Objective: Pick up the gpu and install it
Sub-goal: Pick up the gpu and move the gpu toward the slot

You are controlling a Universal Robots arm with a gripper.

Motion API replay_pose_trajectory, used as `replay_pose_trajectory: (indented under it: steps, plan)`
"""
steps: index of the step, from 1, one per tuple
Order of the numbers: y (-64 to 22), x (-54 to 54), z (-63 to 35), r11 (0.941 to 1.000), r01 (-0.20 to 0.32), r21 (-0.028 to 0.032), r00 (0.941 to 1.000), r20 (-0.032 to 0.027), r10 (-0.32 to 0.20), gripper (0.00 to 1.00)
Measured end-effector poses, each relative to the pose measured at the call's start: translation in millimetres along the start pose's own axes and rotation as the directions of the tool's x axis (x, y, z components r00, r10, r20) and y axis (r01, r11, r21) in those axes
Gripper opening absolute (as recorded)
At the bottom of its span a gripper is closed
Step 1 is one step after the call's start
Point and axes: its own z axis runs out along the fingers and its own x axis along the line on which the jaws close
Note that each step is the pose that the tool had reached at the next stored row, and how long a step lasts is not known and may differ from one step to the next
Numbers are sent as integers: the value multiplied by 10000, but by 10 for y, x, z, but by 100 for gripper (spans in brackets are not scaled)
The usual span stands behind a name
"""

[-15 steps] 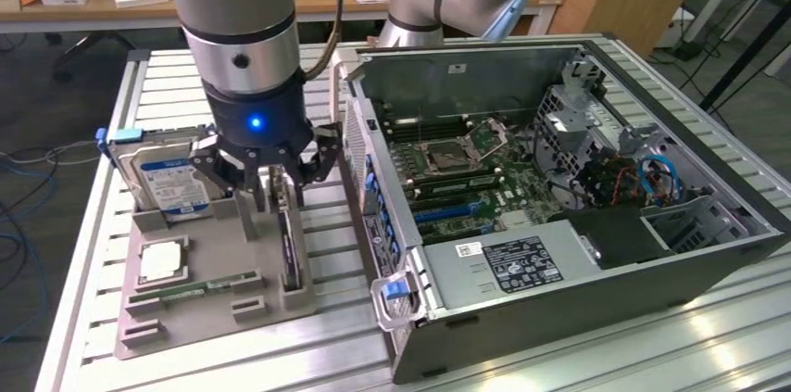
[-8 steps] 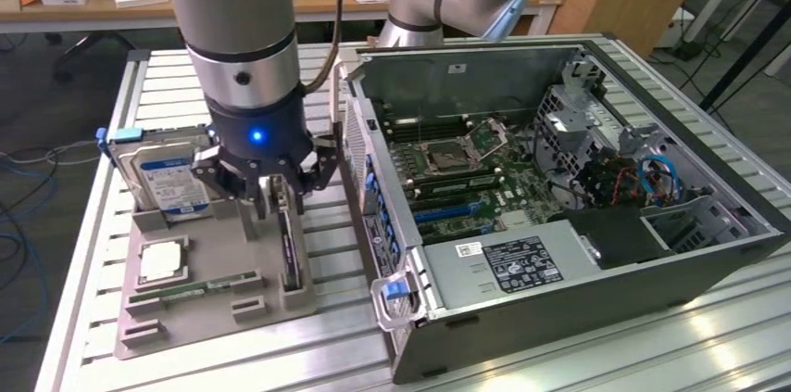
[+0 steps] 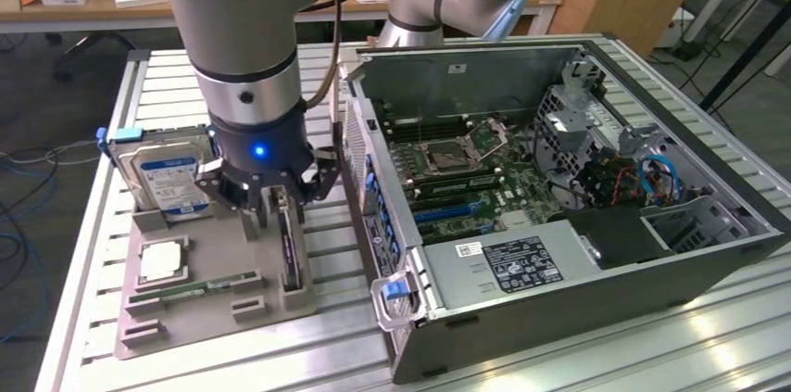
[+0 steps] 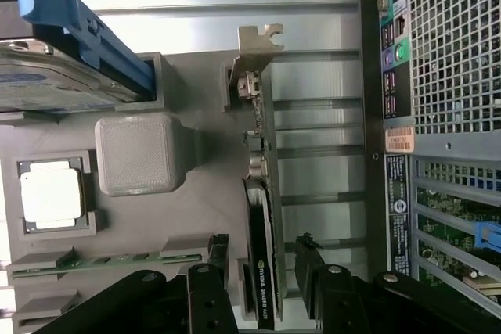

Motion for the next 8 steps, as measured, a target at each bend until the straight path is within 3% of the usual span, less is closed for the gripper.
replay_pose_trajectory:
  steps: [8]
  plan:
    - [-5, -21, 146, 10000, 77, -1, 10000, -26, -77, 47]
